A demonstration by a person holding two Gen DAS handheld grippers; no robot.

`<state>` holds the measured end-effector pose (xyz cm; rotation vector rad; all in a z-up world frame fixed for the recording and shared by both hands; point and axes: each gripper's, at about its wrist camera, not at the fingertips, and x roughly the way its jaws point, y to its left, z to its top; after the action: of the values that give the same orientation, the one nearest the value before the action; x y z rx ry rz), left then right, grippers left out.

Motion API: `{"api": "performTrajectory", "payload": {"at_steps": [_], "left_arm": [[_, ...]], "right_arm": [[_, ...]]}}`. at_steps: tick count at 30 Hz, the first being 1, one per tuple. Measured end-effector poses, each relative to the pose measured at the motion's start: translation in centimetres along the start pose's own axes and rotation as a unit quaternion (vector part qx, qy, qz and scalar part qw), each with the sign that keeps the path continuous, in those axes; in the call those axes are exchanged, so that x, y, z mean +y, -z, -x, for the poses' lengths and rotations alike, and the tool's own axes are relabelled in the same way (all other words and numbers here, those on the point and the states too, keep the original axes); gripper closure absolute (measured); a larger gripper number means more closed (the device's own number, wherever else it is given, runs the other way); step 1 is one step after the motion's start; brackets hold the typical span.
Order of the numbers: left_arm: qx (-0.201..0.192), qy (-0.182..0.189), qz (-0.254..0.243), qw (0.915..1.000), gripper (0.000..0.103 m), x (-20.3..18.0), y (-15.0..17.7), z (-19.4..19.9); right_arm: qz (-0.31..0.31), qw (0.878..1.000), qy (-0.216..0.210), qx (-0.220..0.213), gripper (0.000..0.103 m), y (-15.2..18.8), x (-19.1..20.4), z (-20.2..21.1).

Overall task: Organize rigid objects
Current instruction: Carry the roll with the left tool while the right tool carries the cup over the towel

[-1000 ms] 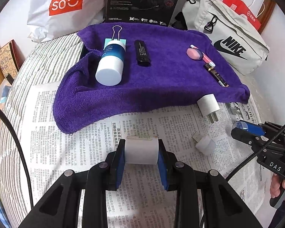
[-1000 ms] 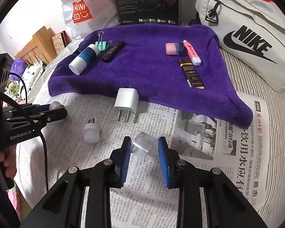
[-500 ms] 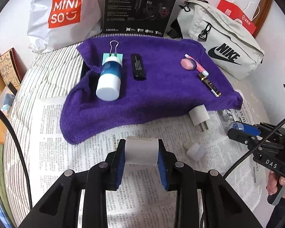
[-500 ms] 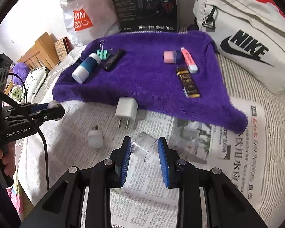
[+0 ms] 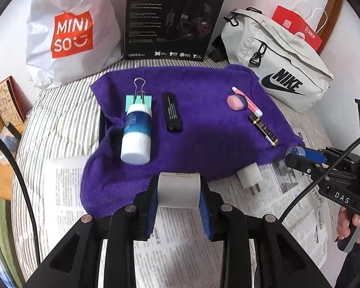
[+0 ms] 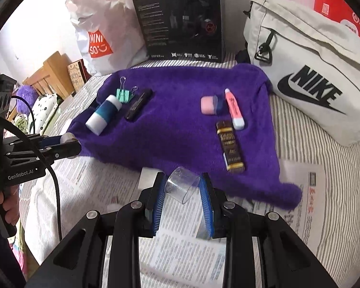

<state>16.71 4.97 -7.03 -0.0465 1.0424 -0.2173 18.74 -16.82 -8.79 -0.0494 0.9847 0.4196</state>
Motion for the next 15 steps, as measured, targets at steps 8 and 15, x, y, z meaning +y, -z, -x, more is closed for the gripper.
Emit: {"api": "performTrajectory", "payload": {"at_steps": [8,15], "left_arm": [[0.0,0.003,-0.003,1.0,0.074,0.4,-2.3,-1.0],[0.015,0.008,-0.004,0.9999,0.074,0.2,-3.5,-3.2]], "right_arm": [[-0.001,1.0,0.006,-0.004,0.074,-2.8,-0.9,-1.6],[0.004,1.0,0.01,0.011,0.074,-4.2,-1.3,-4.3]]}}
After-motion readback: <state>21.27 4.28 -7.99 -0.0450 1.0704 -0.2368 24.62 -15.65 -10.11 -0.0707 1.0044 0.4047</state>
